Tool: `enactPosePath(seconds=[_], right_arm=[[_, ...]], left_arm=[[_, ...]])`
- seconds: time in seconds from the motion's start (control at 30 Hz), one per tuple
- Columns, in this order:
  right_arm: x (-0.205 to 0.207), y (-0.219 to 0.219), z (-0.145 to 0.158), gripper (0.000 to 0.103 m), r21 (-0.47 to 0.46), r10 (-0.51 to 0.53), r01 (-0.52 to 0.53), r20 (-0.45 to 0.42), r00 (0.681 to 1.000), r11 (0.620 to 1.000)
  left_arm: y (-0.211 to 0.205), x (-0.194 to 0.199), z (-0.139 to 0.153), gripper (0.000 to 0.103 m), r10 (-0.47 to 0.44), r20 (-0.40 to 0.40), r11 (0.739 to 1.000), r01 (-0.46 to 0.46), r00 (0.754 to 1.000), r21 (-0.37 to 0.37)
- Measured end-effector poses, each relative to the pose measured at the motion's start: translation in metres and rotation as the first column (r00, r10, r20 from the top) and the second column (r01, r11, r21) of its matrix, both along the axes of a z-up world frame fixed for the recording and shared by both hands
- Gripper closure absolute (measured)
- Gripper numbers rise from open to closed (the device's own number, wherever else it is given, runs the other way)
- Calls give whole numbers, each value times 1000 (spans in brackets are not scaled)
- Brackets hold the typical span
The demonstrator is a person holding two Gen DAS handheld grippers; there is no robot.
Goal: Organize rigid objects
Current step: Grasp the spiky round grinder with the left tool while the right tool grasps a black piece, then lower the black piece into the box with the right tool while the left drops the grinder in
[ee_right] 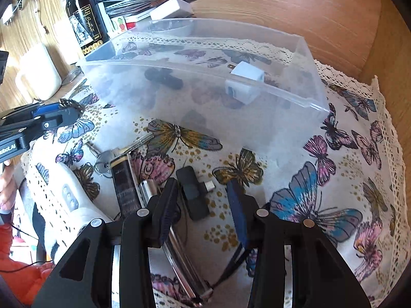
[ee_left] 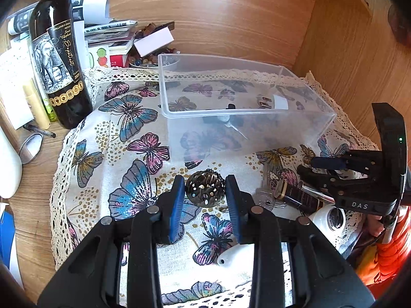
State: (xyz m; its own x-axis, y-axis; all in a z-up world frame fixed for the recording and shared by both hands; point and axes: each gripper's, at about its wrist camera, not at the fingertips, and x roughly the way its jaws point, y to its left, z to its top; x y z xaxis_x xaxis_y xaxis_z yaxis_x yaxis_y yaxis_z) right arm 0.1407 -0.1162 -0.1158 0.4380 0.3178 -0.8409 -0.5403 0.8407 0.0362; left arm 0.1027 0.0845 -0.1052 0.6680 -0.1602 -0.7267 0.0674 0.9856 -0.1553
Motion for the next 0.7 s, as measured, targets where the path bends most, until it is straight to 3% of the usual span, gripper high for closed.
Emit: enactPosePath(seconds=[0.07, 0.33, 0.7], right_arm=[[-1, 1, -1, 79, -13, -11, 12, 18, 1000, 1000], [-9, -7, 12, 79, -3, -69, 69, 85, 994, 998], [-9, -21, 77, 79, 118, -157, 131, 253, 955, 984]], left_arm=[[0, -1, 0, 71, 0, 1, 1000, 0, 1000, 0], [-2, -2, 12, 71, -2, 38, 1000, 2, 999, 5], [-9, 4, 52, 71, 5, 167, 999, -10, 986, 31]])
